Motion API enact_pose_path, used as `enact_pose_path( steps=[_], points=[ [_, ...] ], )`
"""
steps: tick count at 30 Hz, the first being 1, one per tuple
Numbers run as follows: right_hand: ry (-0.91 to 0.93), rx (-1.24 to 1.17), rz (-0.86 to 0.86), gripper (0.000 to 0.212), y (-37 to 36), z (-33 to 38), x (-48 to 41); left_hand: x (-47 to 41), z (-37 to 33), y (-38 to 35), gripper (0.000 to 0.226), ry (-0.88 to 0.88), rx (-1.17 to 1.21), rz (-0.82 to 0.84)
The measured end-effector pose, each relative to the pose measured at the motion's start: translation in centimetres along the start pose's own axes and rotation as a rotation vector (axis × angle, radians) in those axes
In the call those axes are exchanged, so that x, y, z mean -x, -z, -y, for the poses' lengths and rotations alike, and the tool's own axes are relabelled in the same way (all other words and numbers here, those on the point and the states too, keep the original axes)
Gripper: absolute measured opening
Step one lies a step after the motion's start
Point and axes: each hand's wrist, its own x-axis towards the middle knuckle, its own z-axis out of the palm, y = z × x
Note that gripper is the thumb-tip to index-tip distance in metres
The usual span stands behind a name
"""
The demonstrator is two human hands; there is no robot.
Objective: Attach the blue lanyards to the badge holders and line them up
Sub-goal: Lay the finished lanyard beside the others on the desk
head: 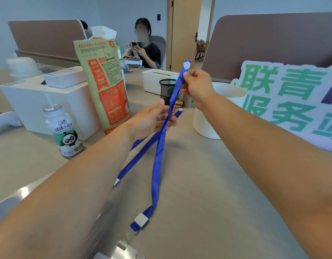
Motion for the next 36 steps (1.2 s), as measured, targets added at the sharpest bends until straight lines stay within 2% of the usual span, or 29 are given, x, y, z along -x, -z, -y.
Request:
enact_pose_path(
  steps=[3, 7, 11, 14, 17, 21, 25, 30, 36],
  points=[
    [-0.01, 0.096, -0.058, 0.019, 0.1, -0.3, -0.4, 0.4, 0.4, 0.1, 0.018, -0.019, -0.057, -0.018],
    [-0.049, 0.132, -0.118, 0.008, 0.0, -0.7, -0.5, 0.8, 0.7, 0.2, 0.012, -0.009, -0.099, -0.031],
    [-0.027, 0.133, -0.124, 0.02, -0.3, -1.1, -0.4, 1.0, 0.5, -0.1, 0.007, 0.026, -0.143, -0.032],
    [0.01, 0.167, -0.085, 0.027, -0.4, -1.2, -0.4, 1.2, 0.5, -0.3, 0.008, 0.066, -0.236, -0.052],
    [0.06, 0.252, -0.073, 0.029, -0.7, -1.7, -0.9, 1.8, 0.6, -0.1, 0.012, 0.103, -0.225, -0.029],
    [0.065, 0.45, 0.008, 0.022, -2.1, -4.0, -1.2, 2.3, 1.4, 0.9, 0.023, 0.154, -0.245, -0.038],
    [0.004, 0.639, 0.082, 0.04, -2.9, -6.8, -0.5, 2.6, 1.4, 1.2, 0.043, 0.266, -0.25, -0.035],
    [-0.08, 0.769, 0.109, 0.033, -2.7, -9.9, -0.5, 2.5, 1.4, 1.8, 0.046, 0.336, -0.606, -0.035],
    [-0.088, 0.836, 0.091, 0.025, -1.8, -11.1, -0.6, 2.9, 1.1, 1.3, 0.029, 0.272, -0.898, 0.026]
  ],
)
